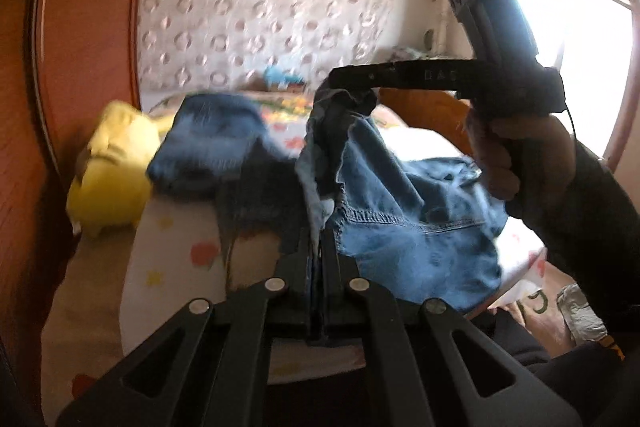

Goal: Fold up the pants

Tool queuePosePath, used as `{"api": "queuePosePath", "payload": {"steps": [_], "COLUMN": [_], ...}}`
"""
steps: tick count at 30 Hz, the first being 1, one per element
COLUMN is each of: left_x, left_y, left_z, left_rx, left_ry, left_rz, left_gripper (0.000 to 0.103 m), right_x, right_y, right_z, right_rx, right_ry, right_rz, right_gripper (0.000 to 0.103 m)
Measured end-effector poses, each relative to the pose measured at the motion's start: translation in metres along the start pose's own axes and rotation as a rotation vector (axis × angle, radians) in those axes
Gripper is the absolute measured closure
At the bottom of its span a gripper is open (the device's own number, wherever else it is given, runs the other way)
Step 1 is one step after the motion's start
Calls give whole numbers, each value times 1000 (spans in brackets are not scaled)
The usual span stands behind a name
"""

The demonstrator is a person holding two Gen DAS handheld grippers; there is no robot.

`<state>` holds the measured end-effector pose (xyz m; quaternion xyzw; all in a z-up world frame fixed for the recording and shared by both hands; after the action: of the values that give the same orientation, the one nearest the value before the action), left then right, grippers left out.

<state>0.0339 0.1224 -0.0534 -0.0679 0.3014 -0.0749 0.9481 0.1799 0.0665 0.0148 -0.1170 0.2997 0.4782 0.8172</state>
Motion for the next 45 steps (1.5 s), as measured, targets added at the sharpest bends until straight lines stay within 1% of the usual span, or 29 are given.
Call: {"api": "queuePosePath", "payload": {"steps": [1, 2, 3, 5, 6, 8, 12, 14, 18, 20, 22, 24, 29, 33, 35, 39, 40, 41, 42, 43, 45], "left_x": [5, 9, 13, 15, 17, 19, 30, 42, 67, 78, 85, 85, 88, 88, 82, 50, 35, 25, 18, 9, 3], "left_y": [5, 5, 6, 11, 12, 13, 8, 6, 4, 7, 10, 9, 3, -3, -5, -4, -2, -1, 1, 3, 7], "left_z": [-6, -7, -11, -16, -17, -18, -20, -22, -30, -35, -39, -40, -39, -36, -31, -14, -8, -4, -1, 2, 1], "left_rx": [-14, -17, -20, -23, -28, -41, -32, -36, -37, -53, -73, -73, -52, -12, -12, -17, -29, -38, -39, -28, -14], "left_ry": [14, 22, 31, 40, 40, 36, 58, 81, 141, 170, 181, 172, 161, 150, 133, 46, 13, -3, -12, -21, -16], "left_rz": [11, 13, 17, 38, 47, 31, 7, -8, 1, 14, 19, 20, 6, 10, -3, -14, -25, -39, -43, -29, -5], "left_gripper": [102, 100, 97, 94, 93, 91, 83, 82, 81, 81, 81, 81, 81, 89, 90, 91, 91, 91, 91, 91, 91], "right_x": [6, 7, 6, 2, -2, -14, -33, -38, -35, -33, -29, -26, -22, -21, -21, -28, -30, -35, -39, -45, -57], "right_y": [-3, -6, -11, -25, -33, -51, -79, -92, -107, -111, -114, -117, -125, -128, -129, -124, -122, -120, -119, -116, -109], "right_z": [-5, -10, -14, -22, -26, -39, -71, -96, -141, -156, -168, -175, -185, -189, -190, -189, -189, -188, -187, -187, -184], "right_rx": [6, 11, 18, 39, 49, 67, 105, 118, 150, 163, 168, 170, 212, 269, 280, 251, 251, 256, 265, 273, 270], "right_ry": [13, 16, 11, 13, 16, 19, 37, 57, 113, 129, 139, 136, 110, 105, 107, 99, 96, 88, 81, 74, 61], "right_rz": [-24, -38, -44, -53, -72, -117, -165, -199, -210, -216, -231, -251, -235, -200, -192, -222, -225, -217, -207, -199, -189], "right_gripper": [57, 46, 42, 42, 42, 42, 41, 41, 39, 37, 36, 34, 31, 31, 31, 31, 31, 31, 31, 31, 31]}}
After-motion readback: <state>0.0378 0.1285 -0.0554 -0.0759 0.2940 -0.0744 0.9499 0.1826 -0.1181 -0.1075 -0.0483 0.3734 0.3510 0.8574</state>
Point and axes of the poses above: each gripper's, at about its wrist camera, not at the fingertips, and x roughly the way its jaws point, y to its left, z to its top, the point moved 4 cm from there along x, roughly the way its jaws point
